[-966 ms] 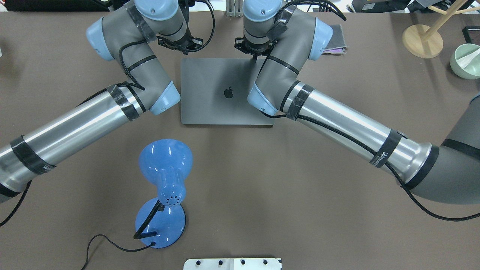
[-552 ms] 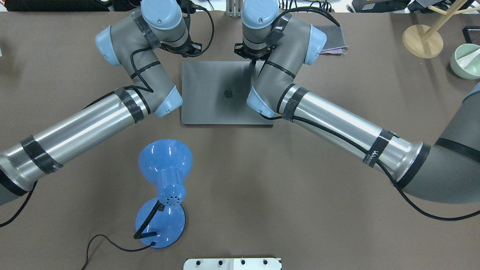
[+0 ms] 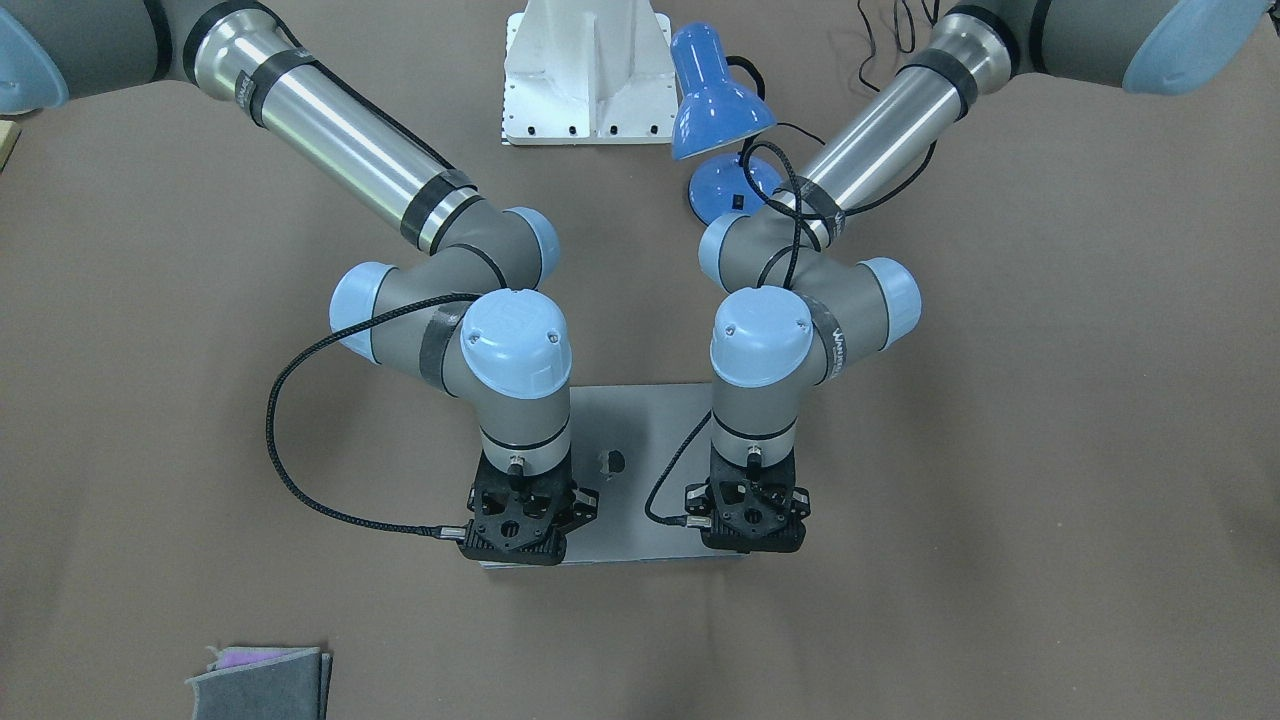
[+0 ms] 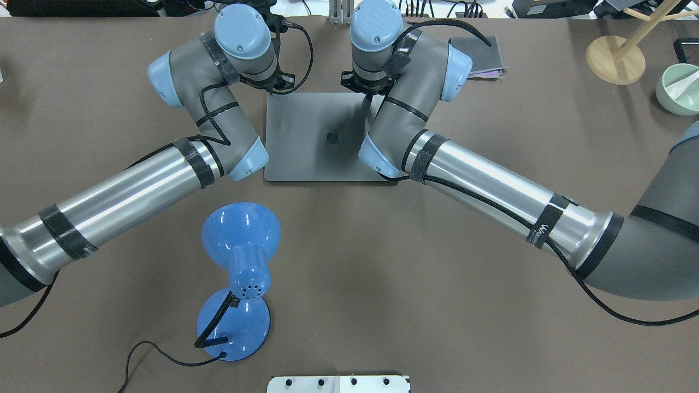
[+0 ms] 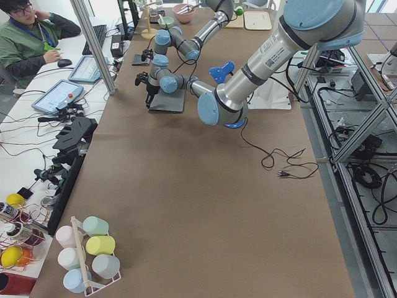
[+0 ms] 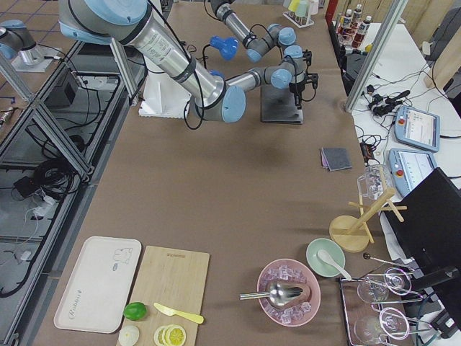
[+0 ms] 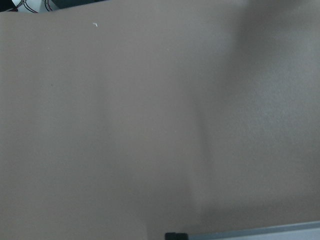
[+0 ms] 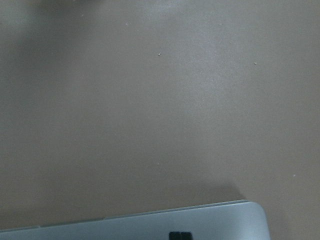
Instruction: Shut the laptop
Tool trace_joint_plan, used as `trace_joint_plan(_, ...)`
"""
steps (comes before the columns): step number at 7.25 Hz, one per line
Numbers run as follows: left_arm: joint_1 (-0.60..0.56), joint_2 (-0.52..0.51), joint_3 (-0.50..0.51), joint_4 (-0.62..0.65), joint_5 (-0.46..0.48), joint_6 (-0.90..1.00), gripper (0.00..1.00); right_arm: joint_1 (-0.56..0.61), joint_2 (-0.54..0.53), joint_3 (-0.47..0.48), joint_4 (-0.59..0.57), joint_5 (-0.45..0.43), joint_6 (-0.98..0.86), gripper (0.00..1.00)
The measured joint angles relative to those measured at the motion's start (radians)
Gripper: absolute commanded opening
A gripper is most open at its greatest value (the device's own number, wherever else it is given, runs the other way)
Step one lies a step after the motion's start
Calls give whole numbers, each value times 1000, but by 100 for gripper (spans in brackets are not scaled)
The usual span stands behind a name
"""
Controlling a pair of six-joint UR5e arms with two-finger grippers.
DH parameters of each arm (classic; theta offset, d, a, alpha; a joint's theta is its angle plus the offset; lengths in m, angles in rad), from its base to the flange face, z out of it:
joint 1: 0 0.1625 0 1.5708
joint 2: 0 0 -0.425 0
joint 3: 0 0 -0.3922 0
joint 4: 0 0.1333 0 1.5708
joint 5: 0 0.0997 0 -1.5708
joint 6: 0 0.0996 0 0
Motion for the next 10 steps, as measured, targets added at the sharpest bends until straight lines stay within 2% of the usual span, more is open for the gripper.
trace_joint_plan(3, 3, 2, -10, 0, 4, 0, 0, 4, 2, 3, -1, 0, 0, 0)
trace_joint_plan(4, -8, 2, -26, 1, -3, 0, 38, 13, 4, 9, -1, 4, -9, 25)
trace_joint_plan(5, -31, 4, -59, 5, -32, 0, 69, 30, 5, 20, -2, 17, -27, 68)
trace_joint_plan(6, -61, 15, -112, 19, -83, 1, 98, 54, 0, 43, -6, 41, -40, 100)
trace_joint_plan(8, -129, 79, -291, 123, -204, 3, 98, 135, -81, 170, -25, 155, -105, 100)
trace_joint_plan(10, -243, 188, -515, 280, -373, 69, 98, 246, -247, 383, -117, 287, -286, 100)
